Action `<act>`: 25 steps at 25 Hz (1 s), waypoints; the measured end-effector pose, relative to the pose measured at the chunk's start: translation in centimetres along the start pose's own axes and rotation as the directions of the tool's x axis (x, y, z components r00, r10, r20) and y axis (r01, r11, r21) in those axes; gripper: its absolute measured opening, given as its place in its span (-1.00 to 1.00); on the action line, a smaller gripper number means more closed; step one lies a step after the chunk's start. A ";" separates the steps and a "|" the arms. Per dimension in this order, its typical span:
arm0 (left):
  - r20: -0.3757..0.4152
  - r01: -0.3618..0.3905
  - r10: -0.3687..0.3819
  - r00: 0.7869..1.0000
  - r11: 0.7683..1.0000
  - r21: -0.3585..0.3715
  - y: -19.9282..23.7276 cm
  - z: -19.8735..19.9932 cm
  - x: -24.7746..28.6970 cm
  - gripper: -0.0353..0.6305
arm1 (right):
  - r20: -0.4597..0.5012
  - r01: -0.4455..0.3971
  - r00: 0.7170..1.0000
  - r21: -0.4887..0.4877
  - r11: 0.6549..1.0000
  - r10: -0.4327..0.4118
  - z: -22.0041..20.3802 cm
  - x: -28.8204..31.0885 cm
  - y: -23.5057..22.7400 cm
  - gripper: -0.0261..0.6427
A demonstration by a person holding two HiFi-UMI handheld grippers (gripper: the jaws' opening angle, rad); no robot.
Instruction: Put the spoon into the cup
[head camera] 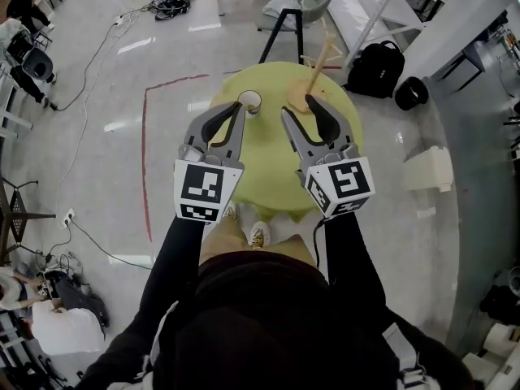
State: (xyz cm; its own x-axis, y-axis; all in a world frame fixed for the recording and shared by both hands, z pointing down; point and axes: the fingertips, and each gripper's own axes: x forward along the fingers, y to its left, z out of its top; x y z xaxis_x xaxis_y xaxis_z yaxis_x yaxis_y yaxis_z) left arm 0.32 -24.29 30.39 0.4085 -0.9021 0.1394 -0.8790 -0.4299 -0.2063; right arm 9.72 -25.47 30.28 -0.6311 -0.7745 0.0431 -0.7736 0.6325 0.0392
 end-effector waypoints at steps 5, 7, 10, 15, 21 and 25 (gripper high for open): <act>0.000 -0.002 0.002 1.000 1.000 -0.019 0.3 -0.2 0.0 -0.84 | 0.028 0.009 1.000 -0.021 1.000 -0.008 0.4 -0.4 0.2 -0.84; 0.005 -0.003 0.003 1.000 1.000 -0.025 0.5 -0.1 -0.1 -0.84 | 0.024 -0.002 1.000 -0.020 1.000 0.003 0.3 -0.3 0.4 -0.84; 0.010 0.000 0.001 1.000 1.000 -0.026 0.5 0.1 0.0 -0.84 | 0.022 -0.011 1.000 -0.021 1.000 0.012 0.3 -0.2 0.6 -0.84; 0.012 0.000 0.000 1.000 1.000 -0.021 0.7 0.1 0.3 -0.84 | 0.017 0.007 1.000 -0.050 0.999 -0.006 0.4 0.2 0.2 -0.84; 0.011 0.002 -0.001 1.000 1.000 -0.022 1.0 0.1 0.4 -0.84 | 0.014 0.010 1.000 -0.043 0.999 -0.009 0.3 0.5 0.1 -0.84; 0.016 0.007 -0.006 1.000 1.000 -0.022 1.0 0.2 0.9 -0.84 | 0.015 0.008 1.000 -0.042 0.999 -0.007 0.3 0.8 -0.1 -0.84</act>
State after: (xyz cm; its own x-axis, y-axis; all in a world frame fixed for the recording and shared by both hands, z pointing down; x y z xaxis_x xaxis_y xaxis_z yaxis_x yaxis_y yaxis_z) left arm -0.19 -25.52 30.11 0.4178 -0.8998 0.1256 -0.8816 -0.4349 -0.1836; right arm 9.30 -26.14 29.97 -0.6264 -0.7790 0.0278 -0.7753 0.6263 0.0815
